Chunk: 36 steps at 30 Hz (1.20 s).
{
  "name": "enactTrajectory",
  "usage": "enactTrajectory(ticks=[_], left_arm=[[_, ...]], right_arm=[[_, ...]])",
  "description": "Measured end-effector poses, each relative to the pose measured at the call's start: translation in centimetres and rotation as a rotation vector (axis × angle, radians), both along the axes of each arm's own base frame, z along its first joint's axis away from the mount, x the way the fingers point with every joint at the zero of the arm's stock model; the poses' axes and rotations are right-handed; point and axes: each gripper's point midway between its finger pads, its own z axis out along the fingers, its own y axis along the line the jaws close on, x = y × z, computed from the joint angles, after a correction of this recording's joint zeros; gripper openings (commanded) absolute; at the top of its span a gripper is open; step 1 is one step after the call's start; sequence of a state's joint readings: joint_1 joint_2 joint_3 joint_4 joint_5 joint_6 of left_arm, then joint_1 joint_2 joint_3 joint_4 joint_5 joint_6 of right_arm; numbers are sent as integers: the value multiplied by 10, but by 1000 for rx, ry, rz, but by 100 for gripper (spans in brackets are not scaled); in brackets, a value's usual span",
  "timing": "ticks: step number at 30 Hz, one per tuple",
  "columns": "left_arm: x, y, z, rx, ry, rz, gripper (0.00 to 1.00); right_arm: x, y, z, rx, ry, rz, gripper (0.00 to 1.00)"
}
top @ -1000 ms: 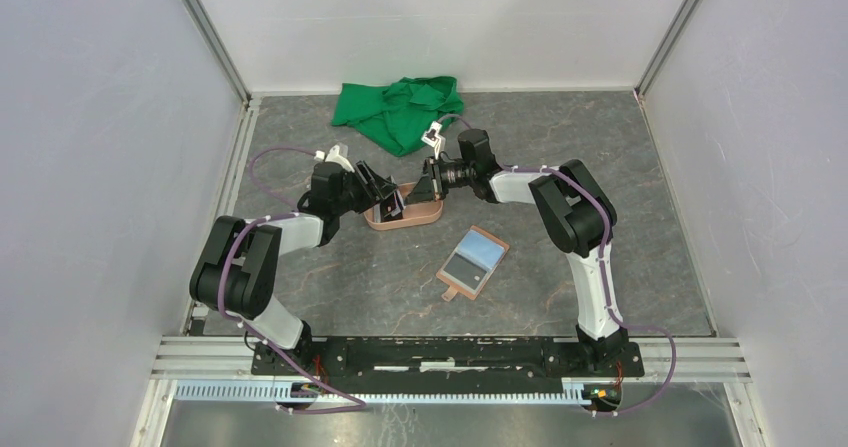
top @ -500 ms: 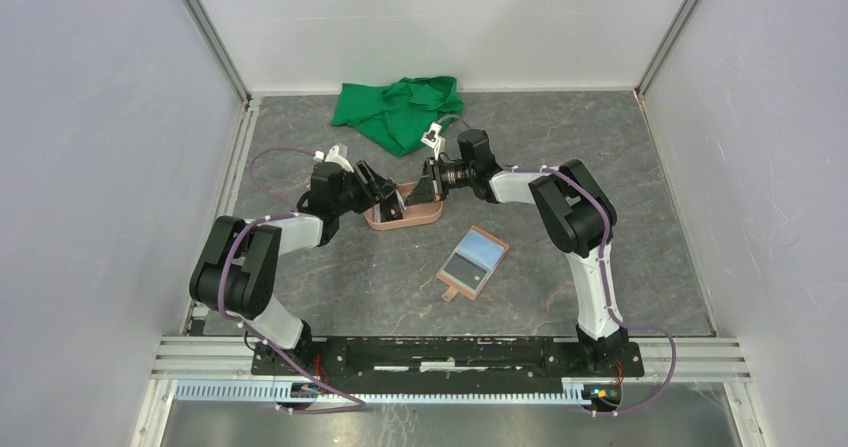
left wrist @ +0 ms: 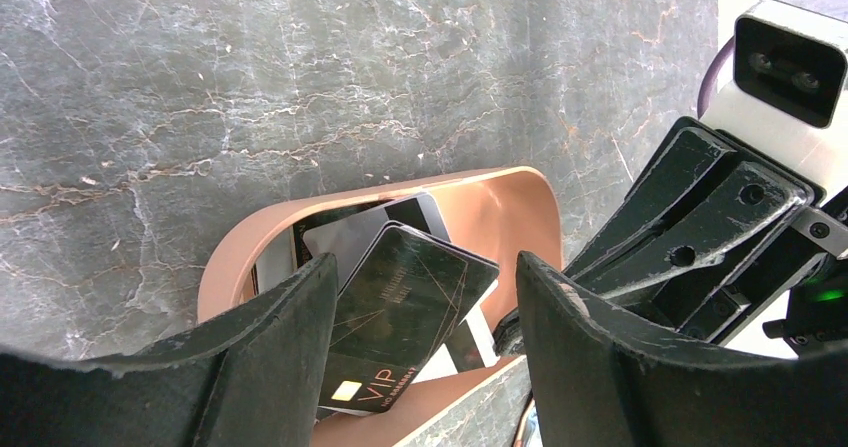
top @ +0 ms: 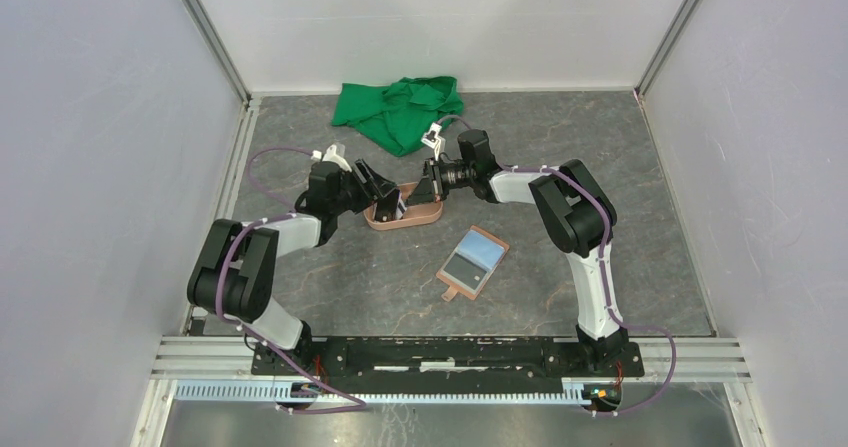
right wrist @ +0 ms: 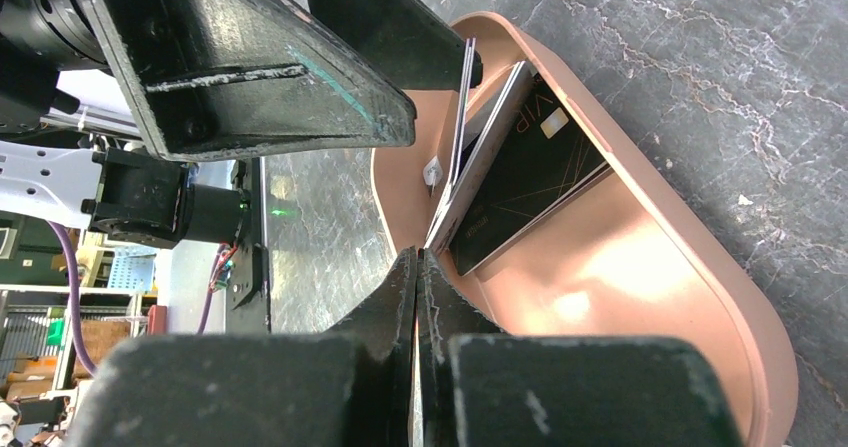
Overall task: Put the credit cards into the card holder
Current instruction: Pick up the credit card from the storage box.
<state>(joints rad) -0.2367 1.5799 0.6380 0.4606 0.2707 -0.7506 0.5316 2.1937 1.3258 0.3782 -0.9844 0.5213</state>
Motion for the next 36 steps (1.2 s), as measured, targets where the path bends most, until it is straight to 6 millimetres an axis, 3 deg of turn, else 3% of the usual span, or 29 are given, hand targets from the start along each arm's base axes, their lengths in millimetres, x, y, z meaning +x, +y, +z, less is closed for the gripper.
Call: enactTrajectory(ticks=[11, 19, 33, 36], left_arm=[[0, 4, 20, 9, -46, 11, 73], [-2, 7, 16, 42, -40, 8, 73], [-9, -5, 22, 0, -56, -62, 73], [-9, -5, 22, 0, -56, -62, 73]], right_arm=[[2, -3, -2, -6, -4, -4, 0], [5, -9, -5, -18, -1, -12, 0], [10, -13, -3, -26, -36, -7, 0], [16, -12, 1, -44, -76, 0, 22]])
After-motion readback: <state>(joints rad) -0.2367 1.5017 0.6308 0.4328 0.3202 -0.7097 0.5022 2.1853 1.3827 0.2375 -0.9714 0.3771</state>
